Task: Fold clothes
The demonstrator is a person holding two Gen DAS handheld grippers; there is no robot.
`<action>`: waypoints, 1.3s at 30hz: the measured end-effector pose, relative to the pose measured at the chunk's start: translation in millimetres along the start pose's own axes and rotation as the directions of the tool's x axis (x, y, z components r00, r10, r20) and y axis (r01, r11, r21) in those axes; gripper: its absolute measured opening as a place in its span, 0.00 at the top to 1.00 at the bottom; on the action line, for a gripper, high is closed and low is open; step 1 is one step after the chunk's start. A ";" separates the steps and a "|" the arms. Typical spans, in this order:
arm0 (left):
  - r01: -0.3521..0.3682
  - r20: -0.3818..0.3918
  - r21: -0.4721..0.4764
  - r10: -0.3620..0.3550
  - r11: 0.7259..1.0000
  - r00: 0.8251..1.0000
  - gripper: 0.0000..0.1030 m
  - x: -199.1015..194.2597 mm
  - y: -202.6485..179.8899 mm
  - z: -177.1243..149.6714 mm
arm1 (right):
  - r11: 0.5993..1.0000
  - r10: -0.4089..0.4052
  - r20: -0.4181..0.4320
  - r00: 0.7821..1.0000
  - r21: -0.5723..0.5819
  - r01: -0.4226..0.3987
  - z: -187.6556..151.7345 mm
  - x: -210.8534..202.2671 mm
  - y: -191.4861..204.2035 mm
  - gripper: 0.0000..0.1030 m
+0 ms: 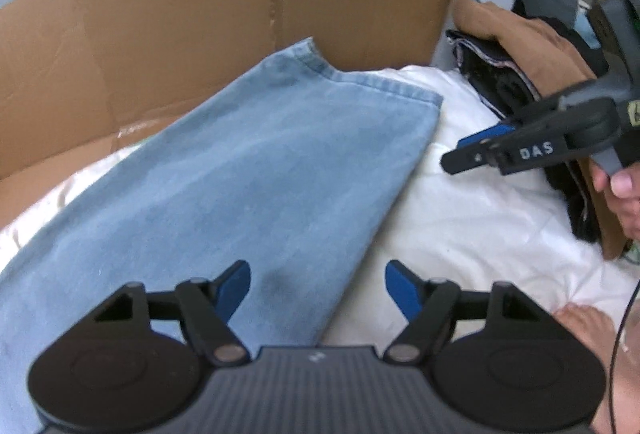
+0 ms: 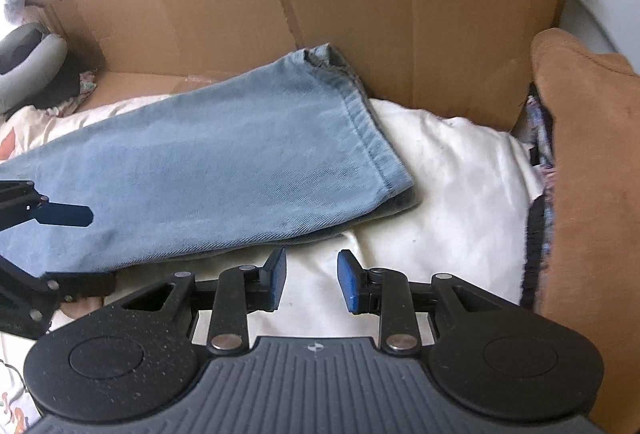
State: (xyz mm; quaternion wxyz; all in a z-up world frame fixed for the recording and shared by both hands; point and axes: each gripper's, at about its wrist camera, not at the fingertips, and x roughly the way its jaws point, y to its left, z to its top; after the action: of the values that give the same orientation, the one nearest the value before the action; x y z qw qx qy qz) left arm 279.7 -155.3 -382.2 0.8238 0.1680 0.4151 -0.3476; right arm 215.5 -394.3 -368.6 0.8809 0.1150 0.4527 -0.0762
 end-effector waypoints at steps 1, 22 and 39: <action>-0.003 0.003 0.007 0.003 1.000 1.000 0.30 3.4 -0.7 0.9 | 1.000 0.001 -0.004 1.000 -0.002 -0.001 -0.4 2.1 1.7 0.66; -0.031 0.018 0.132 0.029 0.991 0.999 0.48 19.0 -20.5 3.8 | 0.994 0.069 -0.044 0.997 -0.087 -0.073 -4.0 24.5 33.9 0.66; 0.038 0.045 -0.116 -0.033 0.993 0.998 0.94 11.7 18.5 22.0 | 0.987 0.151 0.001 0.989 -0.060 -0.151 11.5 35.2 47.7 0.66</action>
State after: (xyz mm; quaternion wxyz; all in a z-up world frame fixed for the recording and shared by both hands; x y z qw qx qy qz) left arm 310.2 -159.9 -378.6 0.8346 0.1045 0.4198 -0.3410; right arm 256.2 -352.6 -384.5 0.8885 0.1222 0.4423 0.0040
